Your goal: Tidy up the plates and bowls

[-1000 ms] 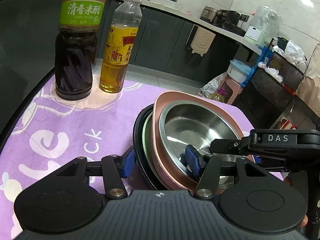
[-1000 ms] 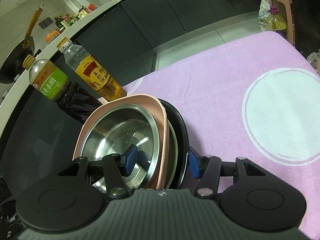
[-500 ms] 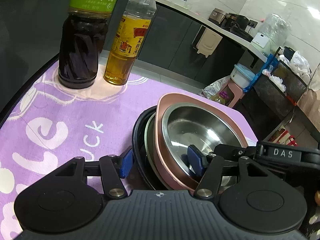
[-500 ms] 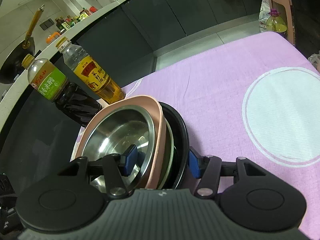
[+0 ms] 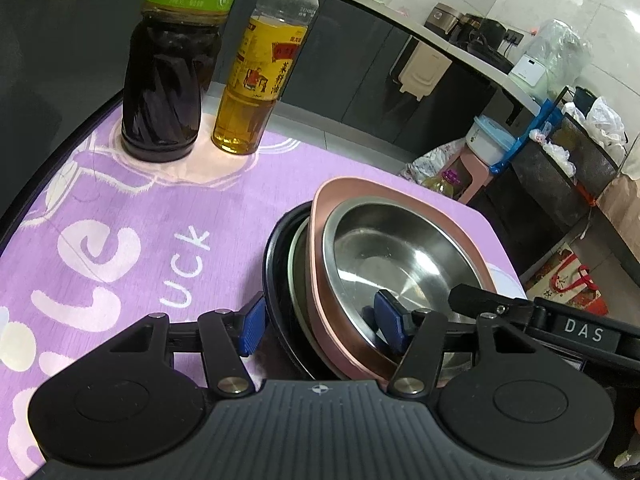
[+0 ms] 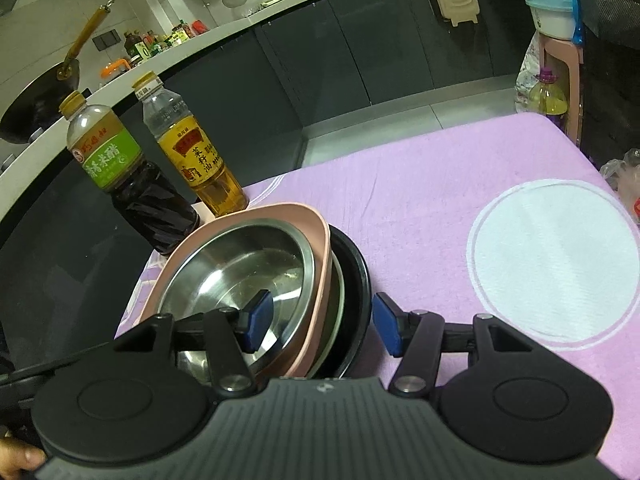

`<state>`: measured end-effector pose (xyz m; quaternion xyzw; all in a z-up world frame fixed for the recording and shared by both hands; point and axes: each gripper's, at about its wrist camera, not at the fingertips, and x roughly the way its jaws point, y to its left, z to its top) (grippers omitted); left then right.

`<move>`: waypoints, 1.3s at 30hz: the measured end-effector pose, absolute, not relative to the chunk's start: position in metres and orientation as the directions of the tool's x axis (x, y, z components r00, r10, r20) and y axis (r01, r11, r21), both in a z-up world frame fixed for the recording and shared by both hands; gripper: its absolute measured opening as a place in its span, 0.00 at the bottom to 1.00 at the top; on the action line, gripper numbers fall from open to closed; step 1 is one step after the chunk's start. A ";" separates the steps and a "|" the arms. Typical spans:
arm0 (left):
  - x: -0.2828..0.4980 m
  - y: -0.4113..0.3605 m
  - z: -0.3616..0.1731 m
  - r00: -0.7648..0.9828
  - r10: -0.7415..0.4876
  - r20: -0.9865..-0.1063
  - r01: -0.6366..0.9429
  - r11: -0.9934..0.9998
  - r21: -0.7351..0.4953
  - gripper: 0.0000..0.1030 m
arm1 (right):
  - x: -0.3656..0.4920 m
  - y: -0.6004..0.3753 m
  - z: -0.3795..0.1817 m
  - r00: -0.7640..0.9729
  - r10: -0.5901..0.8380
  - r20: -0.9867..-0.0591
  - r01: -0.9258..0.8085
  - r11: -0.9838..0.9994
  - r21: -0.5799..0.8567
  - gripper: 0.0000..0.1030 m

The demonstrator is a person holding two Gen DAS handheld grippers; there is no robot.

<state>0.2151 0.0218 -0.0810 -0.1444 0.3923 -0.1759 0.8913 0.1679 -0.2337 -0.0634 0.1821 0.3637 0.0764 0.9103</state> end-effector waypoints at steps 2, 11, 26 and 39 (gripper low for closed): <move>0.213 0.023 -0.080 0.616 -0.435 -0.657 0.205 0.893 -0.399 0.55 | 0.165 -0.234 -0.063 0.725 0.273 -0.632 -0.009 0.921 0.389 0.54; 0.196 0.031 -0.063 0.678 -0.412 -0.608 0.236 0.906 -0.351 0.69 | 0.157 -0.230 -0.065 0.717 0.298 -0.630 -0.024 0.914 0.405 0.54; 0.081 0.022 -0.015 0.899 -0.233 -0.371 0.205 0.972 -0.113 0.69 | 0.079 -0.202 -0.021 0.841 0.209 -0.499 -0.128 0.973 0.193 0.57; 0.015 0.015 -0.001 0.934 -0.156 -0.320 0.139 0.987 -0.075 0.69 | 0.020 -0.199 -0.011 0.888 0.151 -0.433 -0.105 0.986 0.128 0.57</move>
